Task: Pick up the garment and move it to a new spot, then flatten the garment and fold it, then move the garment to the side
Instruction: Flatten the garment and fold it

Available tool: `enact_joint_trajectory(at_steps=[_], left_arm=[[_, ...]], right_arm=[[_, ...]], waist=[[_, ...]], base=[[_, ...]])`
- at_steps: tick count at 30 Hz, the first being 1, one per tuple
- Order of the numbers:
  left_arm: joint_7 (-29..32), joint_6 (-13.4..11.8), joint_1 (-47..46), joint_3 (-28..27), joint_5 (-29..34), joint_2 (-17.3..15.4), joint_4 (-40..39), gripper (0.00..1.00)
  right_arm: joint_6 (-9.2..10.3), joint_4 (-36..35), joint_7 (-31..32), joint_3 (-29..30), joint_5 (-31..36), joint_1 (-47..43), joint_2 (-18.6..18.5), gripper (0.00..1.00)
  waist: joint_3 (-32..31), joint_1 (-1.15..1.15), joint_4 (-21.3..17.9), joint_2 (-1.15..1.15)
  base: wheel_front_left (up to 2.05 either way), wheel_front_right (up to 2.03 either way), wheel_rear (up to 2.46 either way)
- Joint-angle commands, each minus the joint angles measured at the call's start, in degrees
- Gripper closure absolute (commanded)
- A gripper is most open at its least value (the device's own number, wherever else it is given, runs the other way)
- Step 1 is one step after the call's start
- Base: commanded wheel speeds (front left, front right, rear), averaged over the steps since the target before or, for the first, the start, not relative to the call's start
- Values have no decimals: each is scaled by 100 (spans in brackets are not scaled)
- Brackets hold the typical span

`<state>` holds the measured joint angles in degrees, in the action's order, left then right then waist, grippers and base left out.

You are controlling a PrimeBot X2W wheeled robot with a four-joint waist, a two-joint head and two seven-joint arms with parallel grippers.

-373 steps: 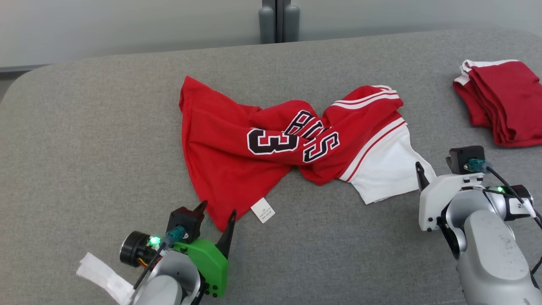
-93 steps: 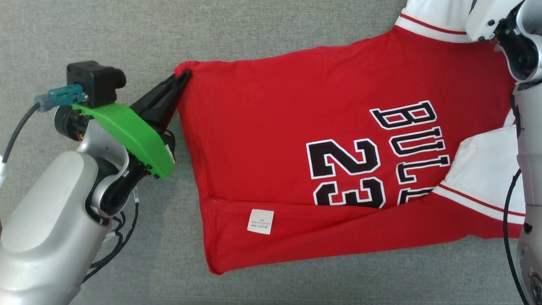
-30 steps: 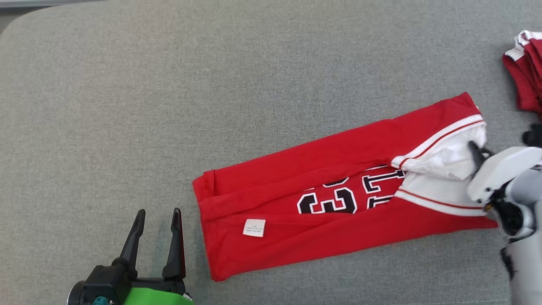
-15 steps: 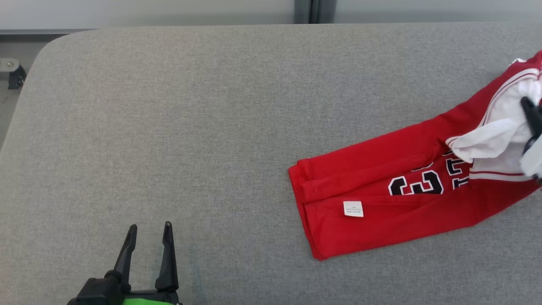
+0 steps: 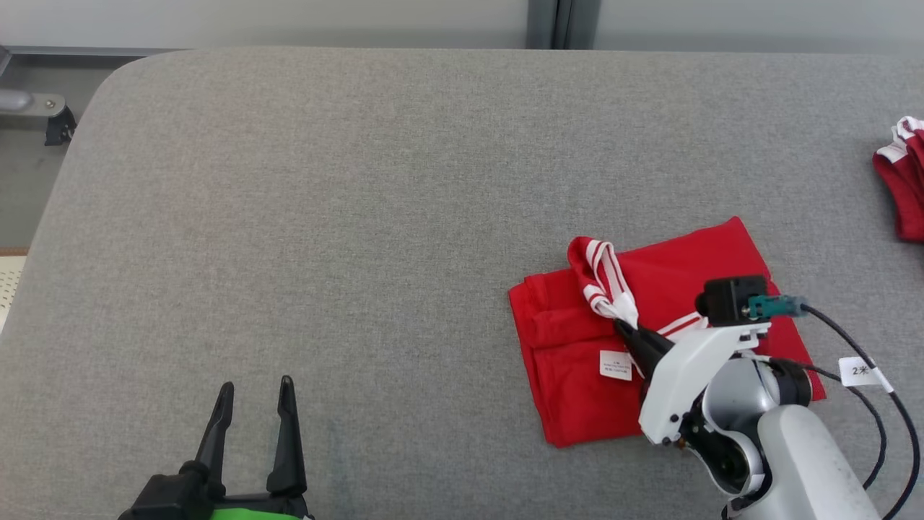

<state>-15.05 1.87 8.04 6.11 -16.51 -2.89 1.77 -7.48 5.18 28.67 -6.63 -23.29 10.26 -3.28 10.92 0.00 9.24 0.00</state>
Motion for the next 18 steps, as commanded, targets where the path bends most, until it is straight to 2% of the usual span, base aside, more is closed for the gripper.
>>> enact_joint_trajectory(at_steps=[1,13,15,16,18], left_arm=[[-14,-27,46,-1,17,-4,-5,0],[-14,-58,86,61,17,-5,89,0],[-14,-45,92,65,16,-4,110,0],[-15,-40,99,70,21,-4,121,0],[-14,-41,121,76,36,-4,137,0]], right_arm=[[0,118,-161,-74,-19,-33,12,100],[0,1104,-1255,-994,-897,443,31,100],[0,1246,-1402,-1094,-1017,521,34,52],[0,1320,-1468,-1167,-1101,556,34,0],[0,1391,-1690,-1265,-1298,615,35,0]], waist=[[-5,0,3,0],[-97,0,-91,0],[-118,0,-106,0],[-129,0,-112,0],[-149,0,-124,0]], base=[[0,0,0],[0,0,0],[0,0,0],[0,0,0],[0,0,0]])
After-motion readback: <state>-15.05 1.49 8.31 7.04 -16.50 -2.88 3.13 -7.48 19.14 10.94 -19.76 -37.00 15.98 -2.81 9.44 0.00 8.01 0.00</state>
